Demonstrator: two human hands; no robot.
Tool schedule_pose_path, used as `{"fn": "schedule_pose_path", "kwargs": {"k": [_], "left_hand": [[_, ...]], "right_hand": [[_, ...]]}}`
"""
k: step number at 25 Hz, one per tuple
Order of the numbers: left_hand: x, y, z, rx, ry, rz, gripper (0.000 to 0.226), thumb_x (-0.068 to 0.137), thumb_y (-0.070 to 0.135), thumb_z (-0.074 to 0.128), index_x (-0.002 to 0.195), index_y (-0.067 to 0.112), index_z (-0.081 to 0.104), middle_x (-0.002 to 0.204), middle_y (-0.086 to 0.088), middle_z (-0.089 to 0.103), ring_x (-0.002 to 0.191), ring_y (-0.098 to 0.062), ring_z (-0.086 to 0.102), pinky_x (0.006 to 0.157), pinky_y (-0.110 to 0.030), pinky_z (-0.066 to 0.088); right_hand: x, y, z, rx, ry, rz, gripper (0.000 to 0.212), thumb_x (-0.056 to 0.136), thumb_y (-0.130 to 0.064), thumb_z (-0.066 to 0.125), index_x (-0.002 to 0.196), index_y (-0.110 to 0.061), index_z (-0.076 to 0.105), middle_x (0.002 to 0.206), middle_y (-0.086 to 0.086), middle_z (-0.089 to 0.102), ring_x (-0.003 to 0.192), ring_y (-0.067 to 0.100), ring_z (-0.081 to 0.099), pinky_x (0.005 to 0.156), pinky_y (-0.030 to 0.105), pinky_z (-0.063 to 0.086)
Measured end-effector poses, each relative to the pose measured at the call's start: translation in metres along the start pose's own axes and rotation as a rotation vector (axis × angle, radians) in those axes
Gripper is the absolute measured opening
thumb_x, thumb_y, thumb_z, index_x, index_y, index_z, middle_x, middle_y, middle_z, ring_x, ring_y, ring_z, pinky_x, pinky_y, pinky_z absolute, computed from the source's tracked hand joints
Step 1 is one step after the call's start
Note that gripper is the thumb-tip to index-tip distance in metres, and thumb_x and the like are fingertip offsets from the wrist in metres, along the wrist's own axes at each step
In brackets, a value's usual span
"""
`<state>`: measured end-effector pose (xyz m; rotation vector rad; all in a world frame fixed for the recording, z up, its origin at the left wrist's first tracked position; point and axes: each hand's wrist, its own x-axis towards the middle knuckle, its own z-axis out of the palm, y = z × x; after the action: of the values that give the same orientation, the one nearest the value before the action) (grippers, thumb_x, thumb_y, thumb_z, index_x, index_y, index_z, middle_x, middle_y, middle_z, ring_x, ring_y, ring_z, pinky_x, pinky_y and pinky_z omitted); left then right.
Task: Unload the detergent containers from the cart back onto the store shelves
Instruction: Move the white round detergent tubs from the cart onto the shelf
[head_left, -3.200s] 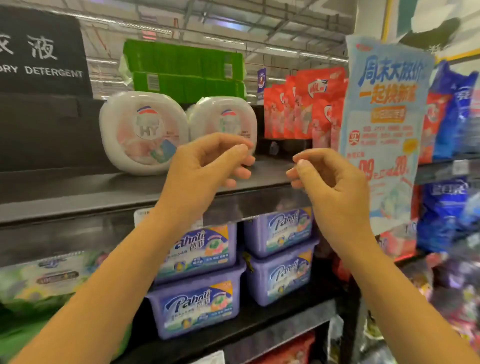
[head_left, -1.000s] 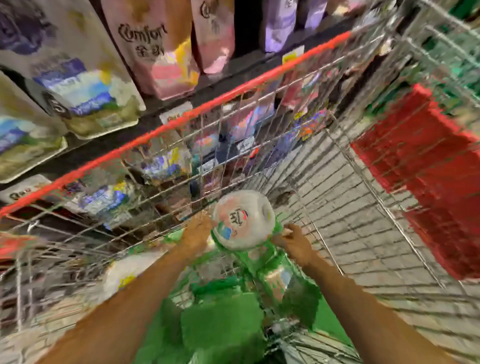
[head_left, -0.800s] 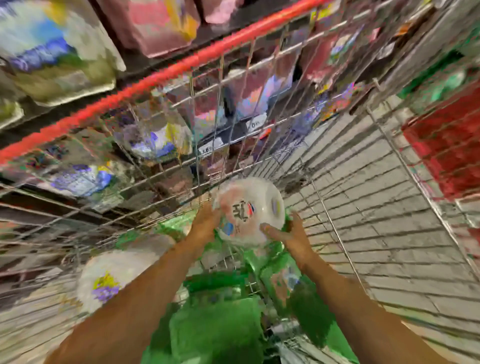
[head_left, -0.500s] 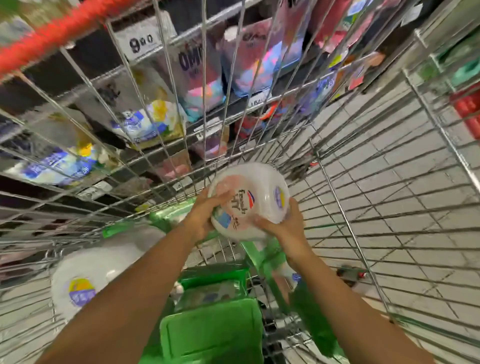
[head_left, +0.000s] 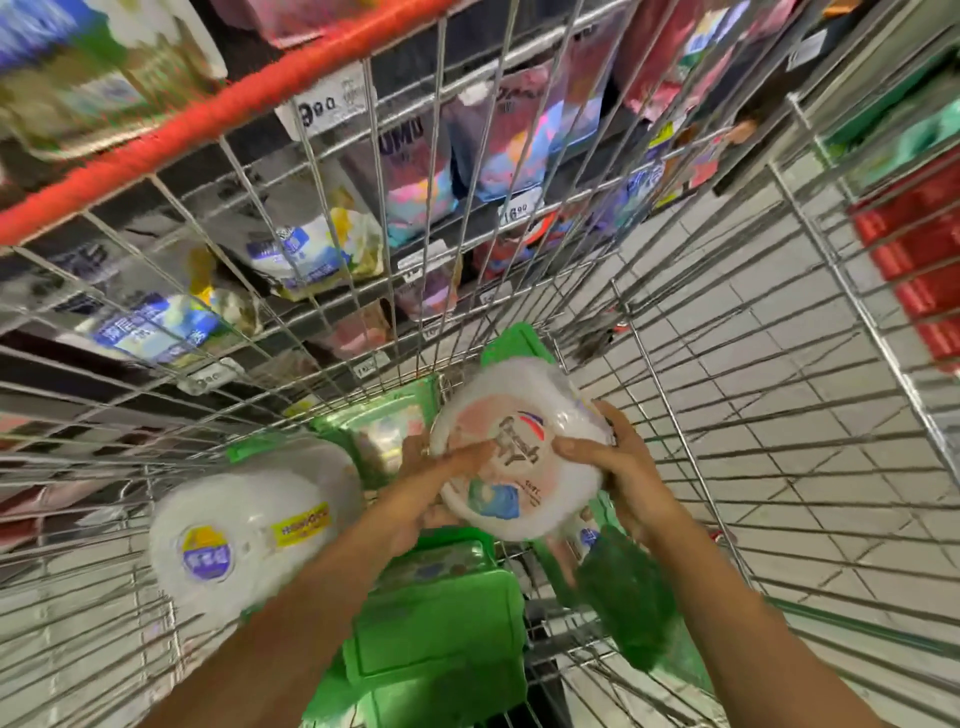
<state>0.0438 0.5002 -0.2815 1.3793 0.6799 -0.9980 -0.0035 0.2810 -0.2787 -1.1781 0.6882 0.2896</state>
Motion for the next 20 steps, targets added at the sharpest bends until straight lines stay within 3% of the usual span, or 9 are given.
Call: {"fn": "schedule_pose_path", "kwargs": {"k": [2,4,7,10,12,14,15,18,20], "left_hand": [[-0.017,0.001,0.002,0.067,0.056,0.049,0.090,0.048,0.058,0.087,0.118,0.019,0.045,0.103,-0.006,0.072,0.088,-0.024,0.072,0.068,-0.036,0.058],[-0.036,0.010,-0.004,0.089,0.043,0.115,0.094,0.040,0.056,0.087,0.116,0.015,0.051,0.110,-0.009,0.070,0.098,-0.025,0.068,0.080,-0.035,0.057],[-0.068,0.032,-0.018,0.077,-0.172,0.219,0.112,0.038,0.030,0.095,0.135,0.031,0.041,0.121,-0.002,0.063,0.105,-0.020,0.065,0.078,-0.030,0.057],[-0.106,0.042,-0.023,-0.030,-0.227,0.262,0.125,0.021,0.038,0.099,0.133,0.026,0.045,0.096,0.004,0.075,0.082,-0.015,0.072,0.064,-0.028,0.058],[-0.133,0.041,-0.023,-0.133,-0.165,0.340,0.120,0.027,0.040,0.097,0.134,0.018,0.047,0.093,0.003,0.076,0.077,-0.015,0.073,0.058,-0.026,0.056],[-0.158,0.039,-0.022,-0.244,-0.114,0.451,0.108,0.041,0.035,0.091,0.138,0.020,0.046,0.101,0.000,0.075,0.084,-0.017,0.072,0.062,-0.027,0.056],[-0.174,0.039,-0.023,-0.310,-0.084,0.505,0.109,0.040,0.034,0.091,0.138,0.018,0.046,0.101,0.000,0.074,0.084,-0.017,0.072,0.061,-0.027,0.056],[-0.219,0.036,-0.030,-0.466,0.006,0.622,0.109,0.038,0.028,0.091,0.138,0.016,0.048,0.109,-0.009,0.072,0.084,-0.021,0.072,0.061,-0.029,0.057],[-0.255,0.030,-0.039,-0.524,0.043,0.704,0.089,0.055,0.016,0.081,0.138,0.017,0.048,0.121,-0.016,0.066,0.092,-0.026,0.071,0.063,-0.033,0.058]], "right_hand": [[-0.008,-0.019,-0.005,-0.100,-0.074,-0.023,0.068,0.042,-0.030,0.083,0.107,-0.022,0.065,0.094,-0.001,0.074,0.084,0.018,0.071,0.062,0.027,0.055],[-0.015,-0.041,-0.010,-0.163,-0.154,-0.038,0.070,0.045,-0.030,0.081,0.111,-0.016,0.066,0.090,0.000,0.073,0.080,0.016,0.070,0.058,0.022,0.053],[-0.027,-0.072,-0.004,-0.220,-0.269,-0.044,0.064,0.048,-0.028,0.079,0.110,-0.013,0.070,0.087,0.005,0.074,0.075,0.018,0.071,0.057,0.022,0.054],[-0.044,-0.092,0.020,-0.197,-0.319,-0.068,0.030,0.056,-0.035,0.074,0.083,-0.021,0.076,0.070,-0.003,0.073,0.062,0.012,0.069,0.053,0.020,0.051],[-0.058,-0.105,0.047,-0.202,-0.275,-0.136,0.044,0.058,-0.043,0.074,0.095,-0.019,0.071,0.079,-0.004,0.072,0.069,0.012,0.068,0.062,0.025,0.053],[-0.074,-0.119,0.077,-0.195,-0.237,-0.205,0.070,0.062,-0.049,0.074,0.118,-0.009,0.058,0.100,0.004,0.066,0.088,0.021,0.065,0.077,0.038,0.051],[-0.085,-0.128,0.093,-0.203,-0.226,-0.245,0.073,0.063,-0.051,0.074,0.121,-0.009,0.055,0.106,0.006,0.064,0.094,0.026,0.064,0.082,0.043,0.050],[-0.123,-0.147,0.130,-0.250,-0.221,-0.367,0.059,0.073,-0.051,0.069,0.119,-0.015,0.059,0.117,0.011,0.066,0.106,0.033,0.064,0.093,0.047,0.051],[-0.163,-0.148,0.151,-0.261,-0.200,-0.452,0.054,0.076,-0.047,0.065,0.123,-0.023,0.058,0.117,-0.003,0.067,0.108,0.022,0.064,0.089,0.035,0.054]]}}
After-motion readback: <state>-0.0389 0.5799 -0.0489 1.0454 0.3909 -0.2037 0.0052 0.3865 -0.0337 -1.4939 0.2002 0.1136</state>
